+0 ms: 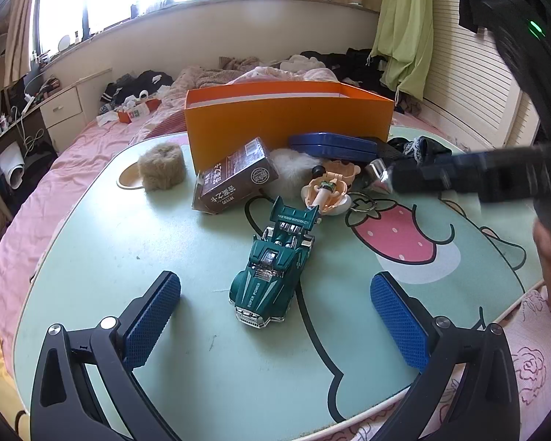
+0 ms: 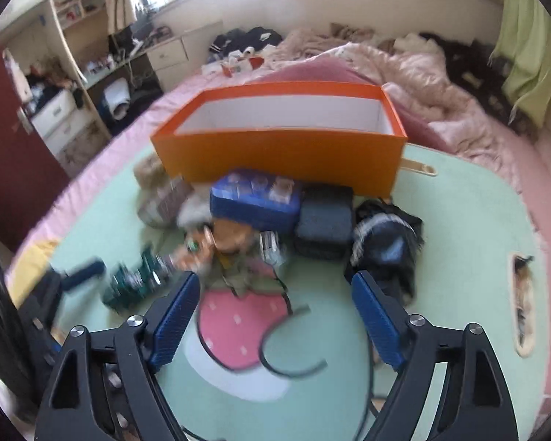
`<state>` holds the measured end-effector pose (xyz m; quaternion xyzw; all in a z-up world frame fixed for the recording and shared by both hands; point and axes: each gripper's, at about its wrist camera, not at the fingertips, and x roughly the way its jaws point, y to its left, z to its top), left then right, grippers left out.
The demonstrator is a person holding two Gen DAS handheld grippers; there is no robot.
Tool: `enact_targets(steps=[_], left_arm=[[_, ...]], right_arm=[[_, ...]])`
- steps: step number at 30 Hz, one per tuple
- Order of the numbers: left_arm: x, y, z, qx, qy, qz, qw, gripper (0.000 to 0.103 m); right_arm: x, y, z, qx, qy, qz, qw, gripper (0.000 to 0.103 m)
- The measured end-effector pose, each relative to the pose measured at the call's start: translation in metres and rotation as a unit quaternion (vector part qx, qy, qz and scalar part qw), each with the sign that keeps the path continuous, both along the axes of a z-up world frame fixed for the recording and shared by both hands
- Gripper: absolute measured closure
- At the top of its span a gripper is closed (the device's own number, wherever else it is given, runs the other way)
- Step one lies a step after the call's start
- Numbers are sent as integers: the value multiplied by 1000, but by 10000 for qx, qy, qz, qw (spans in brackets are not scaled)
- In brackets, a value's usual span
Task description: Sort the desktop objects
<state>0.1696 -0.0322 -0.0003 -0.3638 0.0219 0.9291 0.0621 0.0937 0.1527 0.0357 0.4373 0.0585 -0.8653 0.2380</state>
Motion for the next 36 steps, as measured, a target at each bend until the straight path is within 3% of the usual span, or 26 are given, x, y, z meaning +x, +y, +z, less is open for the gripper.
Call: enact_targets(steps=[3, 5, 18, 24, 26, 29, 34, 36], left_arm=[[0, 0, 0, 0, -1, 2, 10000, 0], [0, 0, -1, 2, -9, -1, 10000, 0], [0, -1, -1, 8, -39, -19, 10000, 0], [-10, 0, 3, -7, -472, -194, 9987, 0], [-16, -6, 12, 243, -638, -89, 9976, 0], [-28, -21, 40, 772, -518, 117, 9956, 0], [-81, -23, 84, 201, -600, 724, 9954, 0], [-105, -23, 94, 328, -702, 802, 9938, 0]], right_arm=[[15, 1, -17, 603, -50, -147, 9981, 15], [17, 5, -25, 563, -136, -238, 9980, 1], [11, 12, -32, 489, -203, -345, 9980, 0], [14, 10, -29, 458, -188, -336, 9982, 0], [15, 11, -29, 447, -184, -329, 9983, 0], [15, 11, -29, 443, -177, -323, 9983, 0], [15, 11, -29, 443, -177, -327, 9983, 0], [15, 10, -29, 438, -171, -320, 9984, 0]])
